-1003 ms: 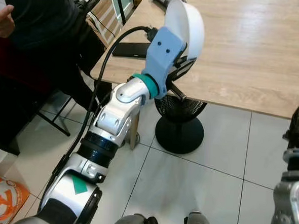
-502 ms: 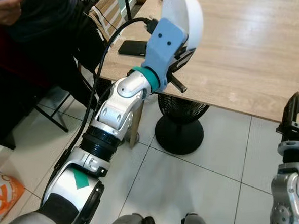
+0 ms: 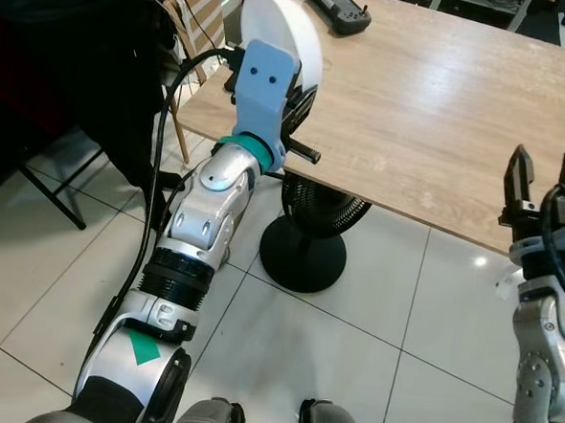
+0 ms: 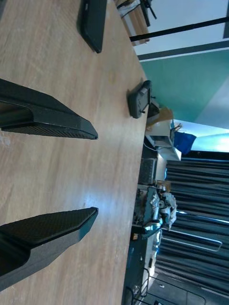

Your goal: Setting the table

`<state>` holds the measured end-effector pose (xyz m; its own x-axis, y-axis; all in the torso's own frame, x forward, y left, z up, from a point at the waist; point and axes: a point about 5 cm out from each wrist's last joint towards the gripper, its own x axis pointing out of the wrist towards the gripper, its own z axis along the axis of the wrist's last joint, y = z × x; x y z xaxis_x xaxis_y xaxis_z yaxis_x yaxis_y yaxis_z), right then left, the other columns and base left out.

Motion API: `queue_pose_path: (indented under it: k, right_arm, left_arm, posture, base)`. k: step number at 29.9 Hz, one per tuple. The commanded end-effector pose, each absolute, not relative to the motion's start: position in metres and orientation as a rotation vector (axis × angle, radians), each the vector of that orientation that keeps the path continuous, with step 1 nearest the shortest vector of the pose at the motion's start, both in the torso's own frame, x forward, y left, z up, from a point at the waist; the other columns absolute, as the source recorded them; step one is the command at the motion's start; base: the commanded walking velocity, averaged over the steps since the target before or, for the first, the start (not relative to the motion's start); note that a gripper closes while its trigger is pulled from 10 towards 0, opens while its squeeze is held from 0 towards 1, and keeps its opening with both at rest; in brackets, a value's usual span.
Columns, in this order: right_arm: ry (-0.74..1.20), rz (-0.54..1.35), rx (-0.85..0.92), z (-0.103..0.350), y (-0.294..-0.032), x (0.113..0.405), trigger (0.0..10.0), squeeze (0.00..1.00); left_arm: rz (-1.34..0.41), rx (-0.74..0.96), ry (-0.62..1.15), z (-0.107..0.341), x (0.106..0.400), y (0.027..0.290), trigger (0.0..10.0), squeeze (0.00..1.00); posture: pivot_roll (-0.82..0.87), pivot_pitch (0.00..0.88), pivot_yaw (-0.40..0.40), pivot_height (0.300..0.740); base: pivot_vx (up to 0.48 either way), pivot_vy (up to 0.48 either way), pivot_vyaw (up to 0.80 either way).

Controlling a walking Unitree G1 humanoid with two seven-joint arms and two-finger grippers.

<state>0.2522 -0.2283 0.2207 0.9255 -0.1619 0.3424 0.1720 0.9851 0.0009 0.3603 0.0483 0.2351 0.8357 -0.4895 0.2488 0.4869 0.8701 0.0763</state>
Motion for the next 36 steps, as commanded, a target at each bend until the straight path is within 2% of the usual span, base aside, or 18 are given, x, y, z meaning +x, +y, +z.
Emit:
queue_pose_path:
  k: [1, 8, 15, 25, 30, 32, 36]
  right_arm:
    - [-0.316, -0.141, -0.014, 0.215, -0.224, 0.252, 10.0, 0.00]
    - [-0.241, -0.033, 0.003, 0.200, -0.212, 0.250, 10.0, 0.00]
    - [-0.246, -0.109, 0.042, 0.194, -0.214, 0.258, 10.0, 0.00]
    - [-0.268, -0.121, 0.034, 0.202, -0.219, 0.268, 10.0, 0.00]
    - [-0.288, -0.088, 0.044, 0.209, -0.210, 0.276, 10.0, 0.00]
    - [-0.272, -0.058, 0.056, 0.204, -0.202, 0.279, 10.0, 0.00]
    - [-0.255, -0.026, 0.051, 0.201, -0.199, 0.280, 10.0, 0.00]
  left_arm:
    - [-0.511, 0.018, -0.241, 0.227, 0.357, 0.050, 10.0, 0.00]
    - [-0.468, 0.071, -0.195, 0.212, 0.352, 0.064, 10.0, 0.00]
    - [-0.410, 0.092, -0.195, 0.208, 0.352, 0.082, 10.0, 0.00]
    - [-0.319, 0.125, -0.201, 0.209, 0.350, 0.105, 10.0, 0.00]
    - [-0.300, 0.131, -0.200, 0.209, 0.349, 0.111, 10.0, 0.00]
    - [-0.281, 0.137, -0.193, 0.208, 0.350, 0.115, 10.0, 0.00]
    - [-0.262, 0.122, -0.183, 0.206, 0.348, 0.116, 10.0, 0.00]
  posture:
    - [-0.04, 0.049, 0.000, 0.740]
    - [-0.01, 0.056, 0.000, 0.740]
    - [0.00, 0.039, 0.006, 0.740]
    - [0.05, 0.045, -0.051, 0.740]
    - [0.06, 0.050, -0.059, 0.740]
    - [0.09, 0.046, -0.090, 0.740]
    - [0.09, 0.057, -0.086, 0.740]
  base:
    - [0.000, 0.000, 0.00]
    - [0.000, 0.000, 0.00]
    - [0.000, 0.000, 0.00]
    - [0.000, 0.000, 0.00]
    - [0.000, 0.000, 0.00]
    - [0.000, 0.000, 0.00]
    - [0.000, 0.000, 0.00]
